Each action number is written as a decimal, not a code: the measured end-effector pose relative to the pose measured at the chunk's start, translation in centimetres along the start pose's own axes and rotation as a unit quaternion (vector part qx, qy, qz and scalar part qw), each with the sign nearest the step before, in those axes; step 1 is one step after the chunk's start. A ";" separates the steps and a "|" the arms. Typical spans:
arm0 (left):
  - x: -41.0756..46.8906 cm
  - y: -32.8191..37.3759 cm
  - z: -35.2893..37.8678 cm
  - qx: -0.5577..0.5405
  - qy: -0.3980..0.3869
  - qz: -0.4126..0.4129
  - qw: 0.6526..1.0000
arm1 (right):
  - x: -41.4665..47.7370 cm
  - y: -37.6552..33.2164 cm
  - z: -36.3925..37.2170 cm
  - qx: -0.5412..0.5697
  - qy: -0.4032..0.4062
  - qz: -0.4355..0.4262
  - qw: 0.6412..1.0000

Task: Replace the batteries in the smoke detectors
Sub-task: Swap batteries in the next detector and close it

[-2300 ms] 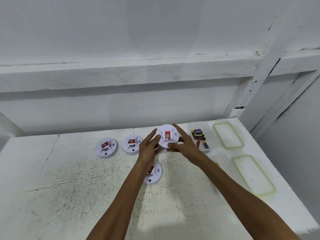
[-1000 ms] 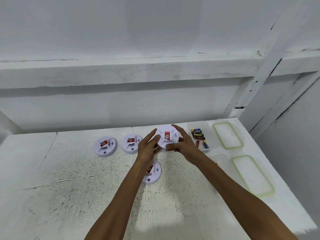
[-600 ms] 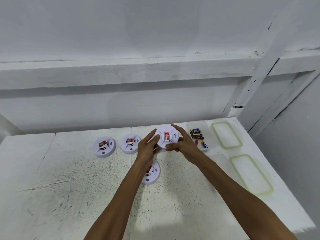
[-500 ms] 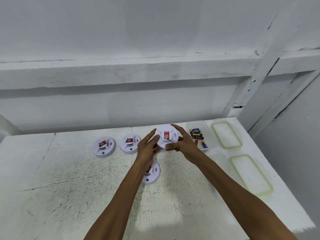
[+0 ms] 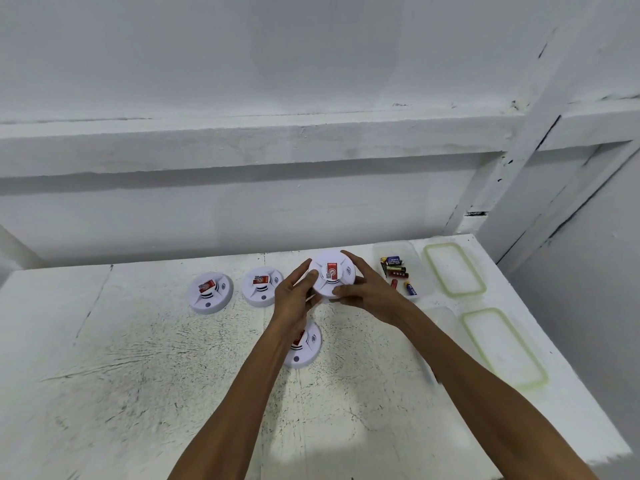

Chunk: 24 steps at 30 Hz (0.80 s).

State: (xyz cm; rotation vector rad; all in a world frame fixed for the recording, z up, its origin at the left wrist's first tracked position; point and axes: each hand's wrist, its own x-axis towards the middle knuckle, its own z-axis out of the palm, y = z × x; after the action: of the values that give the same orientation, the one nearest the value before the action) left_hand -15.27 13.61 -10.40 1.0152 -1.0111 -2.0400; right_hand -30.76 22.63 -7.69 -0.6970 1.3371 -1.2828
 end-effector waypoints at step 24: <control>0.8 0.0 -0.3 0.003 0.004 0.004 1.000 | 1.0 0.6 1.1 0.018 0.121 -0.054 0.991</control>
State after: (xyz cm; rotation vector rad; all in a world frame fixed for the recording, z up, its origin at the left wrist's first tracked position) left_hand -15.36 12.87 -10.79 1.0198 -1.0175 -2.0258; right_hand -29.77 21.52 -8.37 -0.6094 1.4840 -1.5129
